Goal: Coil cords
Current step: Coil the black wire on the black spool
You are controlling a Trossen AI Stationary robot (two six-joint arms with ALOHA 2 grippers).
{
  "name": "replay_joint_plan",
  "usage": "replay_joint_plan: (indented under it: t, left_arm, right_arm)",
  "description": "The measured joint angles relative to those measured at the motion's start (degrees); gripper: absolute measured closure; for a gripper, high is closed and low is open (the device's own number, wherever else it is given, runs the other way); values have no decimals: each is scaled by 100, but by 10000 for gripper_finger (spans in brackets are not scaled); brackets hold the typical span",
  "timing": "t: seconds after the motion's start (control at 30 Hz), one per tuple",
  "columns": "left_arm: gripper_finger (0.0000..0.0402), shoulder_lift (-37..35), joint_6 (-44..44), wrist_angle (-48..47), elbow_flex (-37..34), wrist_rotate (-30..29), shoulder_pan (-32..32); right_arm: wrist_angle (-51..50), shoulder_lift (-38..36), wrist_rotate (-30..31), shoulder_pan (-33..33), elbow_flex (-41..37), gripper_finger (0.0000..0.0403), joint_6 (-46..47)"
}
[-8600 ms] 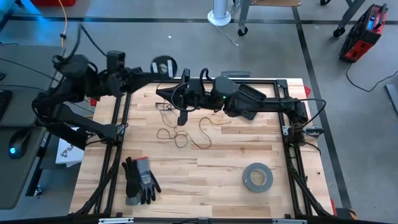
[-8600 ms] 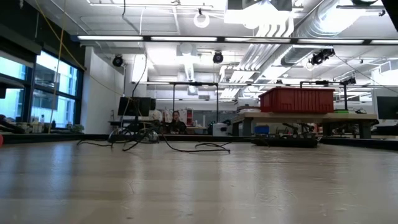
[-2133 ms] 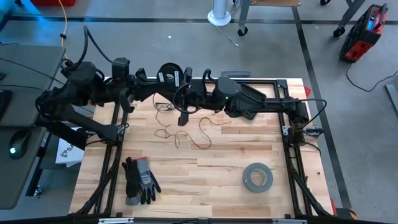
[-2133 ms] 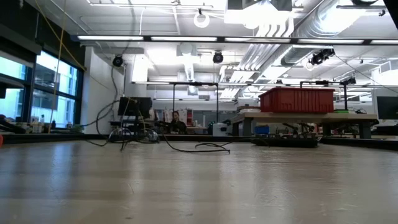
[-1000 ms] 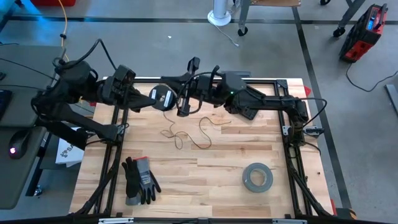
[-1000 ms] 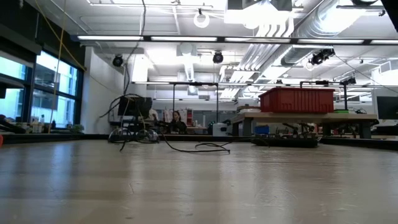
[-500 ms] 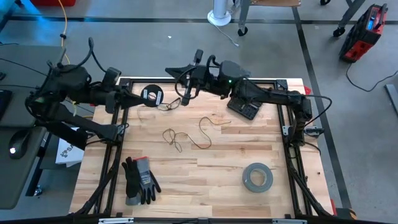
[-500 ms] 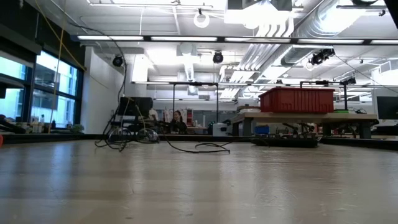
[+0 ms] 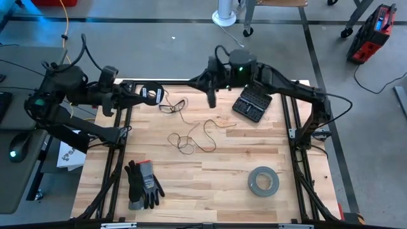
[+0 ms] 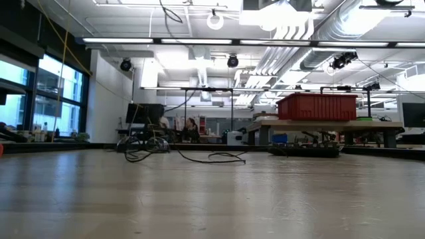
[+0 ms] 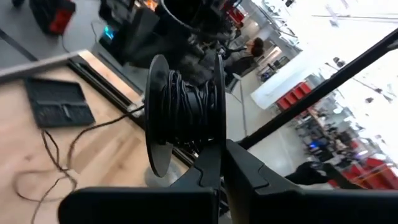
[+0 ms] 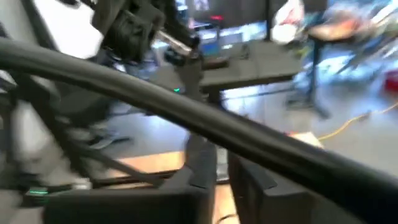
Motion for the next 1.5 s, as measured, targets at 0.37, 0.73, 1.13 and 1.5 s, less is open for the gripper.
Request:
replay_joint_plan:
  t: [0.37, 0.73, 1.13, 1.5]
  left_arm:
    - [401, 78, 546, 480, 0, 15, 235]
    - [401, 233, 659, 710, 4, 56, 235]
    - [401, 329, 741, 730, 4, 59, 235]
    - [401, 330, 741, 727, 4, 59, 235]
  right_arm:
    - [-403, 397, -283, 371, -10, 218, -711]
    - [348, 910, 169, 387, -8, 210, -546]
    - [464, 921, 145, 379, -8, 229, -302]
    - [466, 921, 154, 379, -8, 322, -313]
